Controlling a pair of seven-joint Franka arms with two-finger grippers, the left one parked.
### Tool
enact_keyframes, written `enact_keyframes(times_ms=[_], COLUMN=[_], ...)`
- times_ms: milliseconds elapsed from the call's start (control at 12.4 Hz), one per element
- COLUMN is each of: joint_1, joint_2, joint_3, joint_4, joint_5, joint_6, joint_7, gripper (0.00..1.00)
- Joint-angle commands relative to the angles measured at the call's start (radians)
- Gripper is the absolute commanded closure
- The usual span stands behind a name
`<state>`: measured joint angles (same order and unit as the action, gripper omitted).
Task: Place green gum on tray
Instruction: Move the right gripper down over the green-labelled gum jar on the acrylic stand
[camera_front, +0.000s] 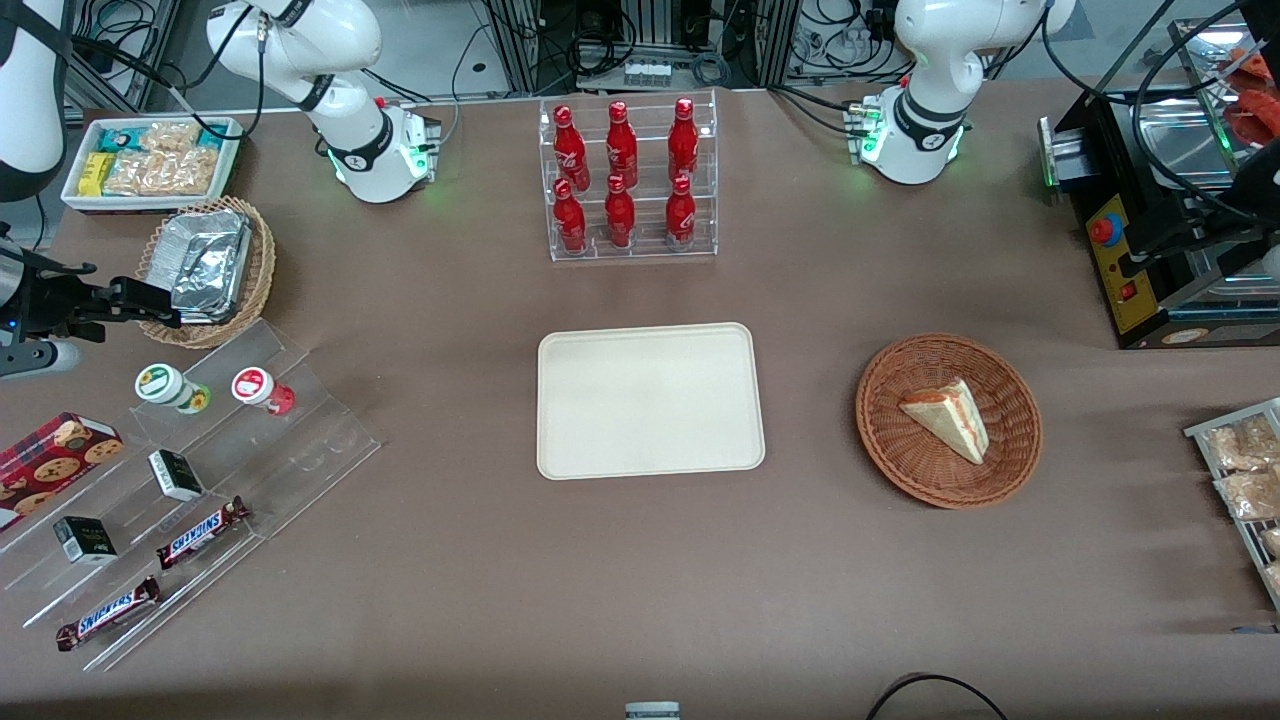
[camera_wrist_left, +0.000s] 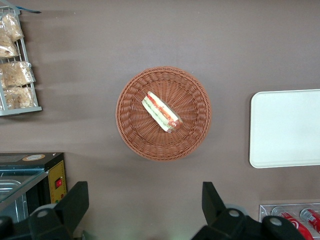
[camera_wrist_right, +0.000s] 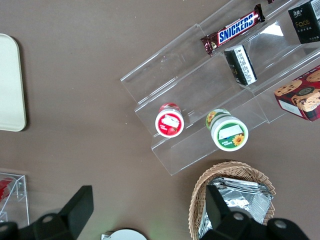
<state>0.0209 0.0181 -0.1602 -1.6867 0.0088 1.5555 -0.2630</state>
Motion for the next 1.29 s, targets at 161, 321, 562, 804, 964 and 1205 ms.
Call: enact_keyframes(times_ms=[161, 321, 562, 804, 964, 1205], joint_1=[0.002, -0.006, -0.025, -0.077, -0.101, -0.139], joint_2=[0.025, 0.034, 0.032, 0.033, 0.032, 0.039], joint_3=[-0.004, -0.005, -0.013, -0.013, -0.013, -0.013], joint_4=[0.042, 0.015, -0.068, -0.158, -0.201, -0.266], joint_5=[-0.024, -0.024, -0.026, -0.026, -0.024, -0.024], joint_6=[-0.029, -0.002, 0.11, 0.242, 0.322, 0.418], joint_7=[0.013, -0.016, -0.216, -0.506, -0.646, -0.821], gripper=[0.0, 0.0, 0.0, 0.0, 0.0, 0.0])
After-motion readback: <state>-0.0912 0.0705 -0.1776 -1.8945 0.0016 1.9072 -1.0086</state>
